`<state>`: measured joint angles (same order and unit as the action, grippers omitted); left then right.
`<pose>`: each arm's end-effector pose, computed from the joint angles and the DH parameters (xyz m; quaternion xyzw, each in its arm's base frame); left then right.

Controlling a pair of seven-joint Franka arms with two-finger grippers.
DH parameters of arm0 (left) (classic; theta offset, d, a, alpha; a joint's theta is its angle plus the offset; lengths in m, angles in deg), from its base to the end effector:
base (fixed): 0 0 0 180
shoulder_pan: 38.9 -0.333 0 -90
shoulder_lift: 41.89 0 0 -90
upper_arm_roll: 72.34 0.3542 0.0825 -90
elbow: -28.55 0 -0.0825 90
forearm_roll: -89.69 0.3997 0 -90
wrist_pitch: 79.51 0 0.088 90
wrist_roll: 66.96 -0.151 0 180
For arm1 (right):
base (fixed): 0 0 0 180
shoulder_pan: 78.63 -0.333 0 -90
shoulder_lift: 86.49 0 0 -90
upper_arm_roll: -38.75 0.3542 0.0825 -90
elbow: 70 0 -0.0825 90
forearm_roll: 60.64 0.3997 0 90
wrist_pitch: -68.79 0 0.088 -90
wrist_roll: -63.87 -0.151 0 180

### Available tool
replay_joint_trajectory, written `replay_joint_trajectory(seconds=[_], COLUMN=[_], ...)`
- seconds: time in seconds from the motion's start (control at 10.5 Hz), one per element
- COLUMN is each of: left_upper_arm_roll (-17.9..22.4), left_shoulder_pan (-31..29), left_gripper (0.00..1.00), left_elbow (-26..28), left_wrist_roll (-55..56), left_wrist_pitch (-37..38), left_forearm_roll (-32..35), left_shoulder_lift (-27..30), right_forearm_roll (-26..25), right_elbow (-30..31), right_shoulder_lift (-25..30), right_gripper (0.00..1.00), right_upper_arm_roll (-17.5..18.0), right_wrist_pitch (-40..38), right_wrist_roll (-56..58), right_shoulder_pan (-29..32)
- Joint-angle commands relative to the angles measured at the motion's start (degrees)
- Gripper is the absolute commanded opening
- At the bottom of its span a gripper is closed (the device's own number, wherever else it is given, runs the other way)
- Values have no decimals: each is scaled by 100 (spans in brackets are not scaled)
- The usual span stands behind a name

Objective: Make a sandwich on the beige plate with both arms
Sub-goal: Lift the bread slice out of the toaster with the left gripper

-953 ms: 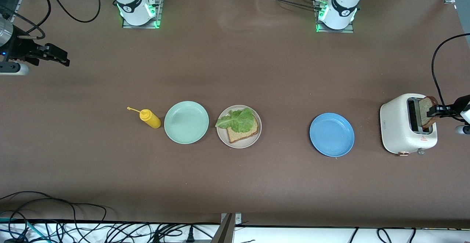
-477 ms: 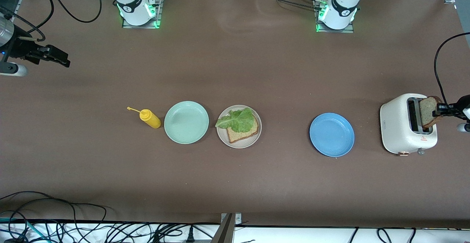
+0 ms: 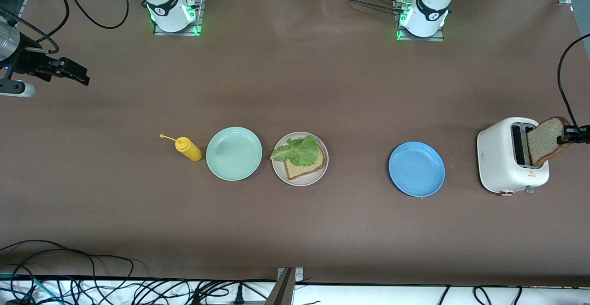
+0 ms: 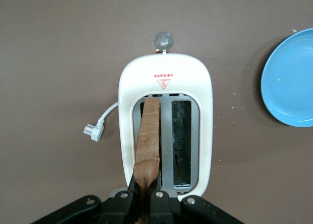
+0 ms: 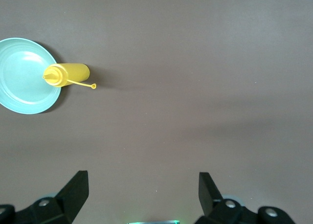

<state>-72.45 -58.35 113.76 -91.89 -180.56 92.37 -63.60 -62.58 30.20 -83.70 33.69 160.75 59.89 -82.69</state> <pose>0.6454 0.2332 0.4351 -0.9970 0.0543 0.0558 0.0014 0.5453 -0.0155 0.5623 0.9979 -0.0419 -0.0472 0.0160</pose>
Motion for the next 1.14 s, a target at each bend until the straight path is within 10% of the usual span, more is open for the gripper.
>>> replay_joint_trajectory(seconds=[0.0, 1.05], left_upper_arm_roll=[2, 11], left_shoulder_pan=[230, 1065], left_gripper=[0, 0], left_elbow=[-511, -611], left_wrist_roll=[330, 2246], left_wrist_pitch=[767, 1000], left_forearm_roll=[75, -2051], left_shoulder_lift=[141, 167], right_forearm_roll=[-61, 220], right_elbow=[-140, -140], right_shoulder_lift=[-67, -129], right_gripper=[100, 100], right_upper_arm_roll=[66, 40], right_wrist_pitch=[6, 103], right_wrist_roll=[-112, -120], right_shoulder_pan=[46, 90])
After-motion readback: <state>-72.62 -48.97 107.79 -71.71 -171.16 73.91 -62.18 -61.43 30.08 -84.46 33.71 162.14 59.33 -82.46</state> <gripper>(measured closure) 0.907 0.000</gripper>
